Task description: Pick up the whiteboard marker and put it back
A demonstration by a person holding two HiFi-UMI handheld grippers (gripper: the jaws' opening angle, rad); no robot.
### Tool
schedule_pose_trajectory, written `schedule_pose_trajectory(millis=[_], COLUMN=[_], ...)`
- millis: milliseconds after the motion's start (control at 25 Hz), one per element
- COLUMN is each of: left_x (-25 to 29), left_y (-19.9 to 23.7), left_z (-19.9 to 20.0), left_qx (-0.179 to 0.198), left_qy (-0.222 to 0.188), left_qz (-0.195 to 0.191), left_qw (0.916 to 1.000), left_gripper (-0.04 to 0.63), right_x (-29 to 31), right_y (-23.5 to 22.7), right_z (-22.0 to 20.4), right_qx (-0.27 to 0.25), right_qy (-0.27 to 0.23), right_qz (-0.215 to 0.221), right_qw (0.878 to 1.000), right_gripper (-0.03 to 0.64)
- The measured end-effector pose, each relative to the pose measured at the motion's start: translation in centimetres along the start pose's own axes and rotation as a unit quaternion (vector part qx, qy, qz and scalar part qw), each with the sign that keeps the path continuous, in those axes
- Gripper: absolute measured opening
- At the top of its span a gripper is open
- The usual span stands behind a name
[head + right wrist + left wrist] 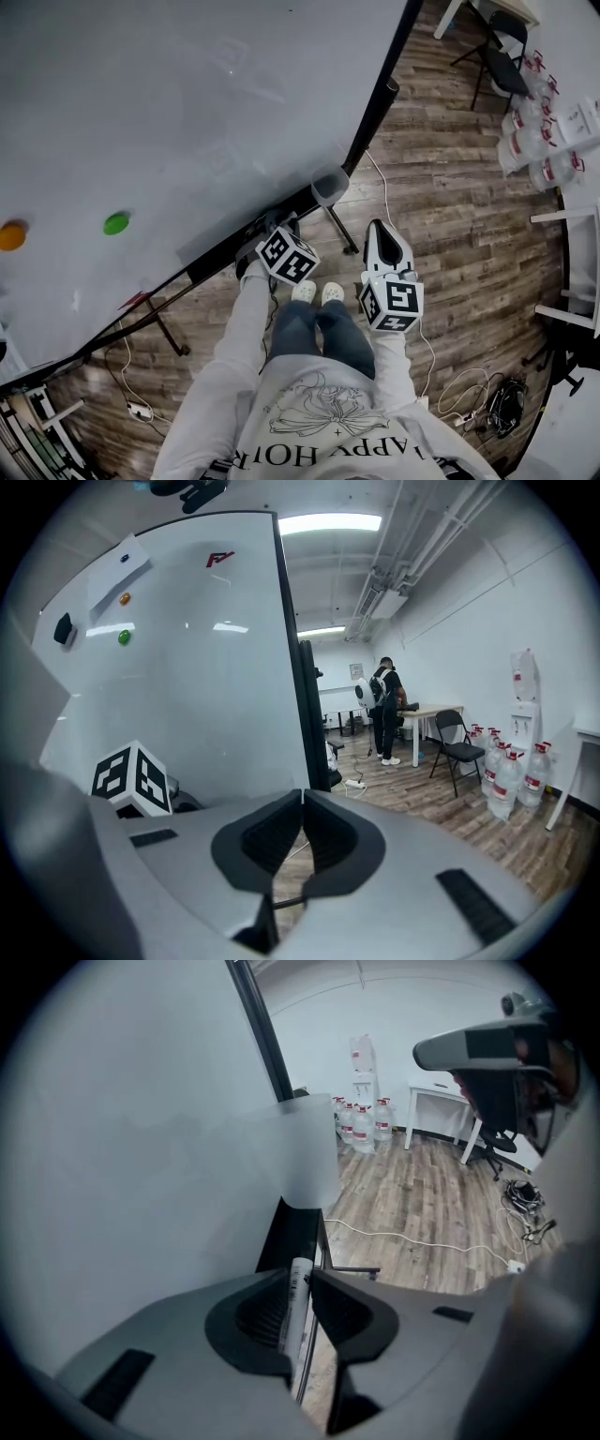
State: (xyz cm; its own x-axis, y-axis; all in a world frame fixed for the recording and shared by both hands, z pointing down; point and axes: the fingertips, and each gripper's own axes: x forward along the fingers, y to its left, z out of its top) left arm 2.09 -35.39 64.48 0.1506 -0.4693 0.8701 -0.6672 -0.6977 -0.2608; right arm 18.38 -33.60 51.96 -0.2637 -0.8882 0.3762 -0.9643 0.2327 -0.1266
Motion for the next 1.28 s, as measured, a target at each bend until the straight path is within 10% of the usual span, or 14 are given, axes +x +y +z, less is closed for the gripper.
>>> schedule_pose_trajectory(millis=[760,1280], left_x=[-0.1,-2.0], left_y=[0.1,-0.4], left_z=[0.3,2.6], left_qx=[0.031,-0.054], left_qy=[0.028,-0.043], left_qz=[-0.010,-0.032], left_qw=[0.9991,0.9971], left_gripper=[0.069,0.063], right_x=[0.0,-0.1], right_y=[-0.5,-1.3], right_z=[-0.1,0.4], right_qx=[0.009,0.013], right_qy=[0.001,-0.007], right_qz=[0.001,-0.001], right_qw=[1.000,1.000], right_gripper=[0.008,0.009])
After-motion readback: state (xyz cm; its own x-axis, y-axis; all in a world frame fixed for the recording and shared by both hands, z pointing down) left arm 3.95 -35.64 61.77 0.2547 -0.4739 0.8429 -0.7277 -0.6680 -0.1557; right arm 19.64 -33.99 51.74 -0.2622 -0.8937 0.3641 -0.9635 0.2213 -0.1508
